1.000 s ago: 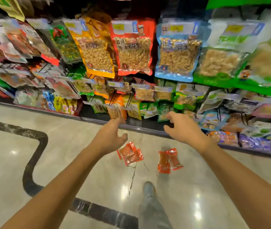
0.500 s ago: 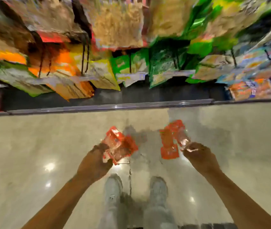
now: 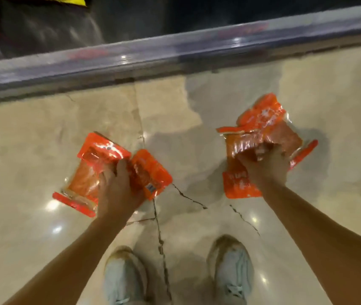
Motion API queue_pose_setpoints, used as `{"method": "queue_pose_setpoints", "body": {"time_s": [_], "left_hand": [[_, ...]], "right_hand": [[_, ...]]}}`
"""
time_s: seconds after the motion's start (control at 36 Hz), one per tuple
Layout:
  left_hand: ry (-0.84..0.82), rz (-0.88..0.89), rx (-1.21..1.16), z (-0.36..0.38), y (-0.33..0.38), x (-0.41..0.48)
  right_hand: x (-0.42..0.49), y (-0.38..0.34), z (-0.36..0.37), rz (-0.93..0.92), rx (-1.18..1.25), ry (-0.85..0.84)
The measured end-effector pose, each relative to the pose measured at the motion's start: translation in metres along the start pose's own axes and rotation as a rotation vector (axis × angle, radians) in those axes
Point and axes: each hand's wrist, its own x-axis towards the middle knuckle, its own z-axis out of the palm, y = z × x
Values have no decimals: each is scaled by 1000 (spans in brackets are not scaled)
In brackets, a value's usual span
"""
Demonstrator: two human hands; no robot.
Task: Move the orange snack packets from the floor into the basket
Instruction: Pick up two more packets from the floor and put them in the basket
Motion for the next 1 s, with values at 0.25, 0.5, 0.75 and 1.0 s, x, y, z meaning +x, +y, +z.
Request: {"method": "queue_pose_setpoints", "body": {"time_s": [0.25, 0.5, 0.75, 1.0], "left_hand": [[-152, -77, -25, -15, 10, -13], [-131, 129, -248, -149, 90, -76], [-104, 365, -261, -433, 292, -221], [15, 663, -503, -682, 453, -394]], "right_hand": [[-22, 9, -13, -55, 95, -151], [-82, -20, -172, -77, 266, -119], [-216, -97, -495, -191, 475, 57], [-382, -106, -782, -357, 799, 282]]}}
